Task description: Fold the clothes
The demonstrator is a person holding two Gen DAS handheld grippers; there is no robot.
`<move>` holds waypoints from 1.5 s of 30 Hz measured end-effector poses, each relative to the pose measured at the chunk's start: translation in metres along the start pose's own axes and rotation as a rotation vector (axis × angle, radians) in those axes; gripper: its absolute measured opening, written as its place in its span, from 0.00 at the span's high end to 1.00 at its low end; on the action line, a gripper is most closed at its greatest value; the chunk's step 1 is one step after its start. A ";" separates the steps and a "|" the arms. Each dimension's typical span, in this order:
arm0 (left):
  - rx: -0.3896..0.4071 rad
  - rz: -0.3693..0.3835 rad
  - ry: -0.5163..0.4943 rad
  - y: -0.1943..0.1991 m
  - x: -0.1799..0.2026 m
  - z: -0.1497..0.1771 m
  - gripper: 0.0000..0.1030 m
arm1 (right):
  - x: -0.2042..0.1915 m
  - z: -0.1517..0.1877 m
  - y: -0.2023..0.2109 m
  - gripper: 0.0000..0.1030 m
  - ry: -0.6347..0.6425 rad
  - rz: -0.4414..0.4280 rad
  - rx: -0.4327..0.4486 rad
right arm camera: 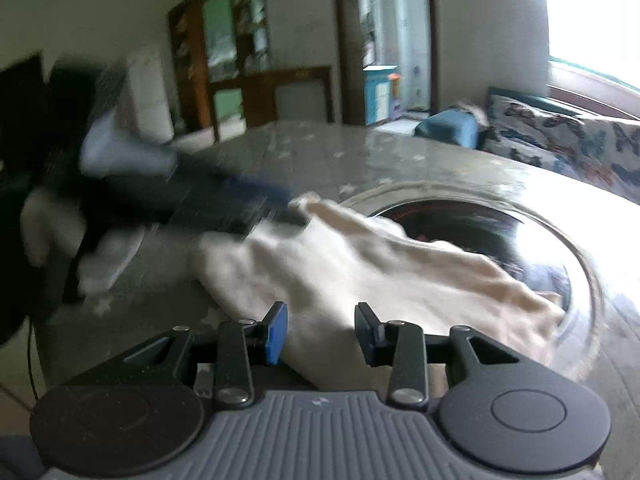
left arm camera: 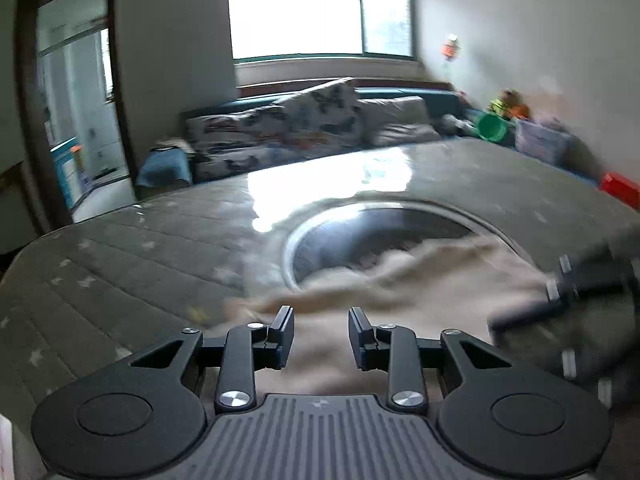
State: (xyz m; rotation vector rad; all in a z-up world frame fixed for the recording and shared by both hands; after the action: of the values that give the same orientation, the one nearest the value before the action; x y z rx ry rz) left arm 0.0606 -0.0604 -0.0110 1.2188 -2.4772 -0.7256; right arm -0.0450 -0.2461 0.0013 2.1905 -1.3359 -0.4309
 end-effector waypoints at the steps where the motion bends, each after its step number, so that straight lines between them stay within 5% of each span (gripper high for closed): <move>1: -0.004 0.010 -0.014 0.002 0.007 0.006 0.69 | 0.006 0.002 0.005 0.64 -0.025 0.013 0.007; 9: -0.019 0.002 -0.012 0.013 0.012 0.036 0.66 | 0.056 0.039 0.020 0.64 -0.132 0.117 -0.056; 16: 0.001 -0.024 -0.029 0.026 0.014 0.034 0.66 | 0.071 0.022 0.031 0.63 -0.167 0.140 0.021; 23: -0.007 -0.036 -0.013 0.028 0.013 0.041 0.66 | 0.091 0.032 0.021 0.63 -0.184 0.186 -0.018; 28: 0.029 -0.039 -0.014 0.030 0.015 0.031 0.63 | 0.097 0.005 0.016 0.63 -0.207 0.175 0.048; 35: -0.001 -0.044 -0.004 0.027 0.013 0.046 0.63 | 0.097 0.012 -0.024 0.63 -0.207 0.174 -0.017; 45: 0.052 -0.044 0.121 0.031 -0.001 0.033 0.62 | 0.110 0.001 -0.020 0.59 -0.264 0.191 0.035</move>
State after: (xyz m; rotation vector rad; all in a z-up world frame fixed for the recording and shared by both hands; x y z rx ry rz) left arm 0.0265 -0.0333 -0.0212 1.2992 -2.3909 -0.5836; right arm 0.0192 -0.3366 -0.0107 2.0616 -1.6870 -0.6433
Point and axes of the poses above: each gripper's, at about its wrist camera, not at the fingertips, and y roughly against the way its jaws point, x to its right, z to its underside, the point moved 8 cm from there along -y, roughly the way its jaws point, and after that the axes turned 10 degrees about z, right-handed, at the moved point
